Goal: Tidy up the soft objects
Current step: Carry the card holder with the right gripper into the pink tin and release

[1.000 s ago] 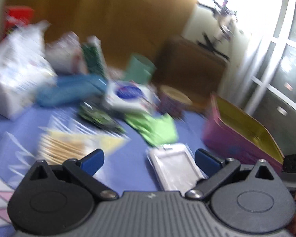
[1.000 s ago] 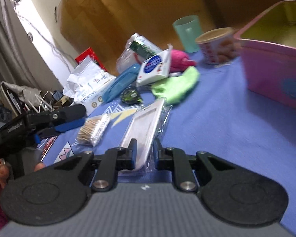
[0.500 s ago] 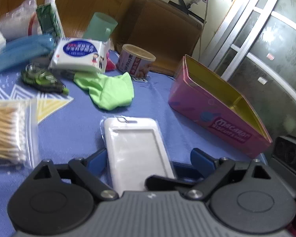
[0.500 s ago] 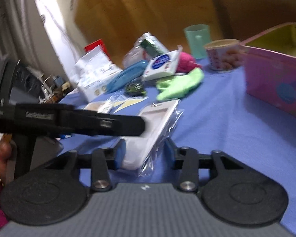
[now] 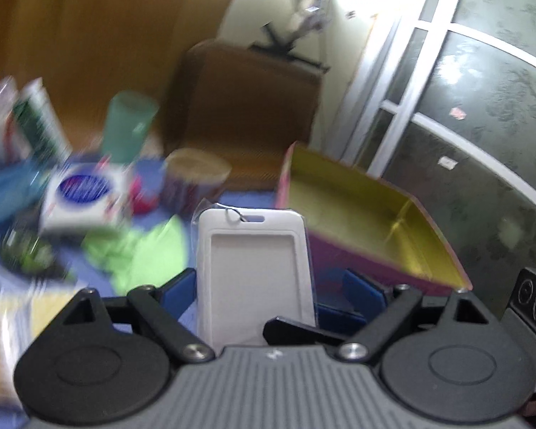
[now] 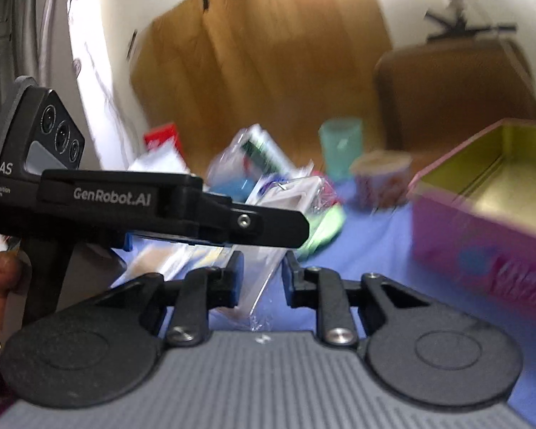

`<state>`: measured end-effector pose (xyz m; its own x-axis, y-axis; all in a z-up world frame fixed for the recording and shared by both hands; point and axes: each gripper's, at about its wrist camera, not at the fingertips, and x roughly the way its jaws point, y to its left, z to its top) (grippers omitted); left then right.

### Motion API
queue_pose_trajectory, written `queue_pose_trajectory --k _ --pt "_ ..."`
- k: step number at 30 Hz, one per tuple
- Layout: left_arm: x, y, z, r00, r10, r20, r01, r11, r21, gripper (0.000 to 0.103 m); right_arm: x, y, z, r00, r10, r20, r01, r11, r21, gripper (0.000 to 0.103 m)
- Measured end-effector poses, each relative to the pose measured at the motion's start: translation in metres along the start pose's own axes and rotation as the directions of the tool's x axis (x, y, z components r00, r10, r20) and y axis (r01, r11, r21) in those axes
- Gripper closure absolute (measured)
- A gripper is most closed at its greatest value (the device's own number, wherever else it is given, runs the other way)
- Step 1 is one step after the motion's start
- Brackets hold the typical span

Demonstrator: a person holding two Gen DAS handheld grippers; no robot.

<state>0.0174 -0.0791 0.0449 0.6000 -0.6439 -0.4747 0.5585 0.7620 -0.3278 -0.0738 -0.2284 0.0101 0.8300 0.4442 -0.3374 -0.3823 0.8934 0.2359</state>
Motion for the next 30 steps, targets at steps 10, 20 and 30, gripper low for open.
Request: queue_pose_trajectory --k 10,20,30 --pt "0.075 -0.086 0.051 0.993 -0.117 0.014 0.113 0.978 0.173 0.013 -0.046 -0.065 0.037 0.960 -0.213 0.179 0.209 0.977 0.038 0.077" --pt "0.139 -0.123 0.047 0.990 -0.130 -0.057 0.139 0.972 0.190 0.012 -0.063 -0.119 0.023 0.910 -0.381 0.162 0.359 0.921 0.148 0.070" --pt "0.055 -0.079 0.027 0.993 -0.065 0.094 0.045 0.978 0.203 0.005 -0.066 -0.120 0.021 0.862 -0.461 0.213 0.409 0.879 0.245 0.065"
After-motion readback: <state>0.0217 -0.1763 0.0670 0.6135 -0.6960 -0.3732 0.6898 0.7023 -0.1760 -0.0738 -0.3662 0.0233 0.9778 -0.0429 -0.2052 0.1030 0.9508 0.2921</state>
